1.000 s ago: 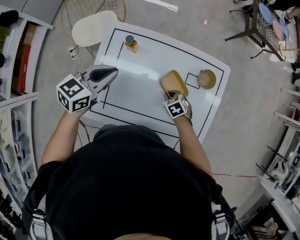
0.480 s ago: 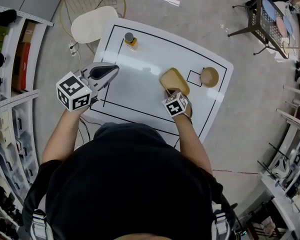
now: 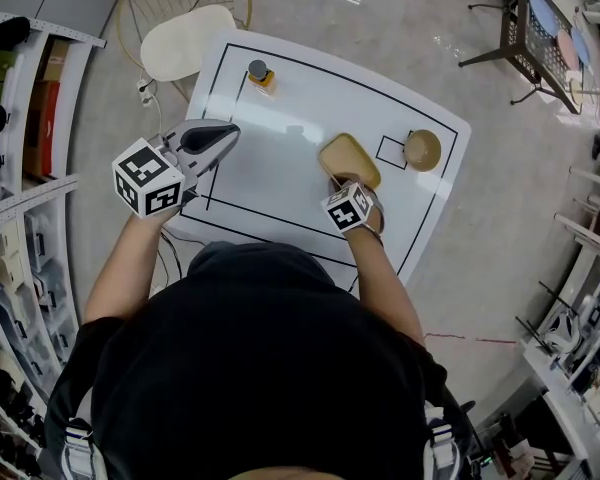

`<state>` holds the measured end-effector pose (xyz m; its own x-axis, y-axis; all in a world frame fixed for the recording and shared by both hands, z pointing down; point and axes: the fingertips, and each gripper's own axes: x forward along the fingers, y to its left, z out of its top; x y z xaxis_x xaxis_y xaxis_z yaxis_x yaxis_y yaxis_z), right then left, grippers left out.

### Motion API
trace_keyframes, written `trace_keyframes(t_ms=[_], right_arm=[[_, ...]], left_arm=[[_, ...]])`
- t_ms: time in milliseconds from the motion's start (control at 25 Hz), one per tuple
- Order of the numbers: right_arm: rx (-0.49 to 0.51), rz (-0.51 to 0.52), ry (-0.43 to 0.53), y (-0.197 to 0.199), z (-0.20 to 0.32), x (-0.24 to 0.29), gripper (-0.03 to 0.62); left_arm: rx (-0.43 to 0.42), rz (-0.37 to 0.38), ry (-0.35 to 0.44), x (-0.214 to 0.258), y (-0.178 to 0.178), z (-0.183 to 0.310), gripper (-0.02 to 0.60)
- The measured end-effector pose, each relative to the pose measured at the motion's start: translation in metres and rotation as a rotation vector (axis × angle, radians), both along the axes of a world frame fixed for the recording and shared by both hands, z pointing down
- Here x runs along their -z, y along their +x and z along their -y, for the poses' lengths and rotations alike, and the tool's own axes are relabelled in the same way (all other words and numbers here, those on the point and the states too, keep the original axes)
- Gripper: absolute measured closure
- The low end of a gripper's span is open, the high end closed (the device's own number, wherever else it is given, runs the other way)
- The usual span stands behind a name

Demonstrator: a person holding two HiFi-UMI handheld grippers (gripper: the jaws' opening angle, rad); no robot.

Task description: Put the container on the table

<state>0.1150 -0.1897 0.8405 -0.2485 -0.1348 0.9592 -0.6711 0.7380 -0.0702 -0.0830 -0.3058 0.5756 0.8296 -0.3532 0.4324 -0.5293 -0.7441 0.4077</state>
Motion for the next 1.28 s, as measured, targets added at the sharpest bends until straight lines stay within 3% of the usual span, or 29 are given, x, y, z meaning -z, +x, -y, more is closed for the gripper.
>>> trace_keyframes(t_ms=[1280], right_arm=[[0.043, -0.051, 0.024, -0.0017, 0.0005, -0.0063, 0.572]], left_arm=[[-0.002, 0.001, -0.003, 0.0012, -0.0013, -0.001, 0.574]])
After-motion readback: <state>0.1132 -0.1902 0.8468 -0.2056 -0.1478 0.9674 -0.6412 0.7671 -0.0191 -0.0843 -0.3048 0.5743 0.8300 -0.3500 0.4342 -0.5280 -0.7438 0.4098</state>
